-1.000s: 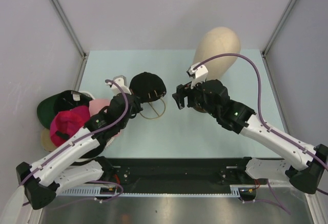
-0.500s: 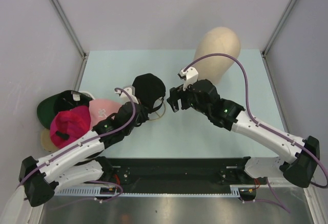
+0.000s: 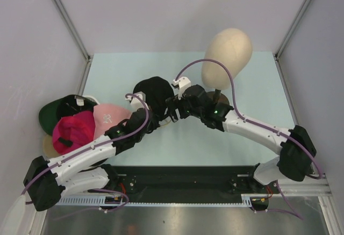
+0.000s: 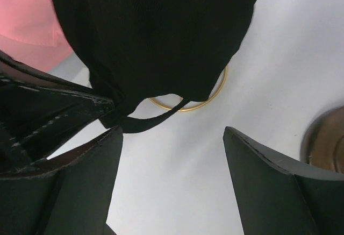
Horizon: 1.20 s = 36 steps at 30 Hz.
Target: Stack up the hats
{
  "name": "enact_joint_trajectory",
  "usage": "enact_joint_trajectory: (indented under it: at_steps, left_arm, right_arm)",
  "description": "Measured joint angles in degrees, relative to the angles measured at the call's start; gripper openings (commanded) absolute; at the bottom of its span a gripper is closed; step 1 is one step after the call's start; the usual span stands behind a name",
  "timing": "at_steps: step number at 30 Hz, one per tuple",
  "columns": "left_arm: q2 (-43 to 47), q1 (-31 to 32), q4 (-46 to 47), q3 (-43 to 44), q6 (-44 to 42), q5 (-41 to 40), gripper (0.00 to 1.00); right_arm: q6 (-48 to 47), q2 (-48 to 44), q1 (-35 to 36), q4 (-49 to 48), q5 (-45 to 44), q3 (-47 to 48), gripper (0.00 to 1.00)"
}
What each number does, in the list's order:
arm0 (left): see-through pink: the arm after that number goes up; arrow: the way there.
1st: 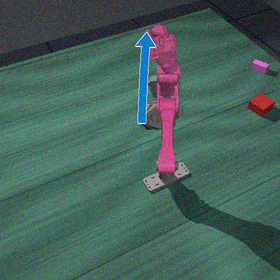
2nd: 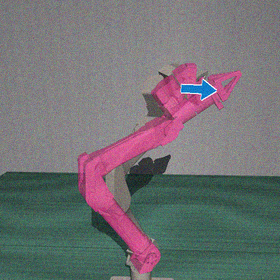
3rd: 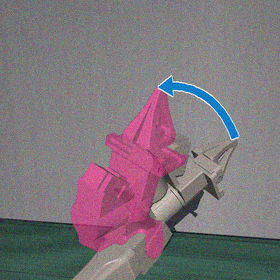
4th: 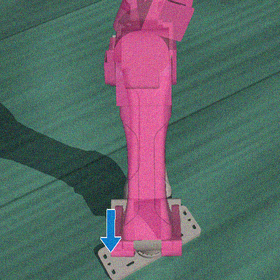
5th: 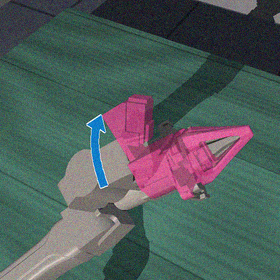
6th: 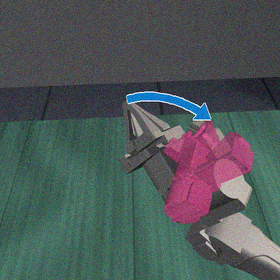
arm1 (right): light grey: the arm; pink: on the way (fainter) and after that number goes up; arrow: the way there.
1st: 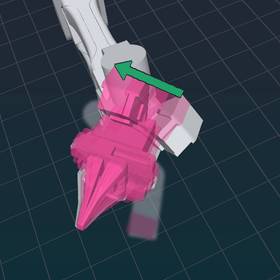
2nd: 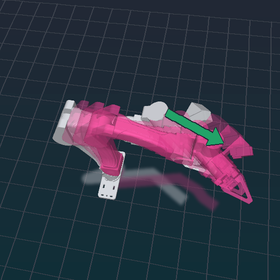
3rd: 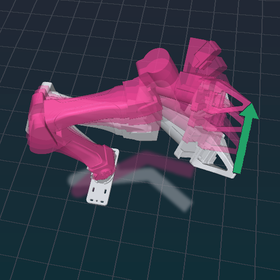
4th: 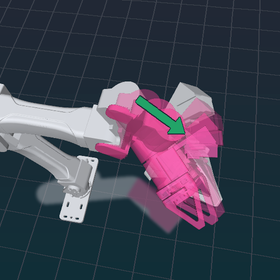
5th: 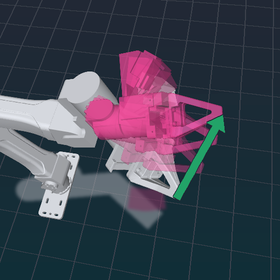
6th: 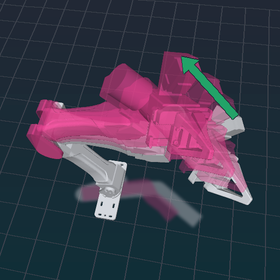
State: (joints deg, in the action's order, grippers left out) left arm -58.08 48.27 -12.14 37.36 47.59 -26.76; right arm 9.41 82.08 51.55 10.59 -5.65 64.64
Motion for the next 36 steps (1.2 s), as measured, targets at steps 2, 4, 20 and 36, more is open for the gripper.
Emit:
enact_joint_trajectory:
  at_steps: [2, 4, 20, 36]
  left_arm:
    - [-0.1, 0.0, 0.2, 0.0, 0.1, -0.3, 0.00]
    - [-0.2, 0.0, 0.4, 0.0, 0.2, -0.9, 0.00]
    - [-6.6, -3.1, 4.3, 1.4, -5.2, -0.4, 0.63]
    - [8.8, -3.1, -8.6, 3.1, -11.6, -0.4, 1.00]
  right_arm:
    - [0.0, 2.6, -0.4, -0.2, 1.1, 0.4, 0.81]
    - [0.0, 5.5, -0.8, -0.4, 2.0, 1.4, 0.81]
    - [0.0, 17.3, -6.0, -0.8, 4.9, 11.4, 0.82]
    - [-2.1, 19.9, -9.3, -1.3, 11.1, 15.6, 0.82]
